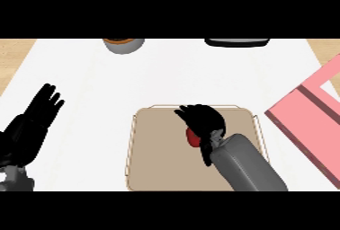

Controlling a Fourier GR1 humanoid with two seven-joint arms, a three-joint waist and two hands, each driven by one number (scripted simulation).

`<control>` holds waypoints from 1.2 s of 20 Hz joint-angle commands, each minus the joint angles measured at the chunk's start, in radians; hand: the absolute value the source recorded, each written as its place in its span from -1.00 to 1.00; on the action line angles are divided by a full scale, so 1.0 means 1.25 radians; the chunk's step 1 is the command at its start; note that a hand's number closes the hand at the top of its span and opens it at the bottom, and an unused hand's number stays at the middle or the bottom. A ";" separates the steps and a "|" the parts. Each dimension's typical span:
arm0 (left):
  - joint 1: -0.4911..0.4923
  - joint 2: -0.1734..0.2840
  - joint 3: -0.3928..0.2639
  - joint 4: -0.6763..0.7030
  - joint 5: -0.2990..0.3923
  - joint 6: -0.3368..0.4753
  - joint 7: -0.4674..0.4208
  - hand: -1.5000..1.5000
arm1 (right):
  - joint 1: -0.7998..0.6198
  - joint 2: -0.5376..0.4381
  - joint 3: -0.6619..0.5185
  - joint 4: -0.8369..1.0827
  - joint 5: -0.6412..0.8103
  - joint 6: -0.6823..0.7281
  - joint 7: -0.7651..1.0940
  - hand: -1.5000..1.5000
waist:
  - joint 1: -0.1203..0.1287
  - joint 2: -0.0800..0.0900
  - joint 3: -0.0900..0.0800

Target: Pick the tomato from the tray and place it in the cardboard box

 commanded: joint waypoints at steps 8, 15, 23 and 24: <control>0.049 -0.021 0.025 0.002 -0.010 -0.051 -0.039 0.00 | -0.004 0.003 -0.041 0.095 0.070 -0.046 -0.093 -1.00 | 0.001 0.000 0.000; 0.037 -0.037 0.014 0.008 -0.034 -0.043 -0.030 0.00 | -0.038 0.024 -0.044 0.117 0.096 -0.106 -0.176 1.00 | 0.001 0.000 0.000; 0.035 -0.047 0.020 0.014 -0.051 -0.034 -0.044 0.00 | 0.117 -0.009 -0.079 0.040 0.128 -0.183 -0.107 1.00 | -0.010 -0.001 0.000; 0.047 -0.025 0.050 -0.004 -0.015 -0.049 -0.021 0.00 | 0.162 -0.035 -0.105 -0.025 0.118 -0.186 -0.082 1.00 | -0.019 -0.006 0.000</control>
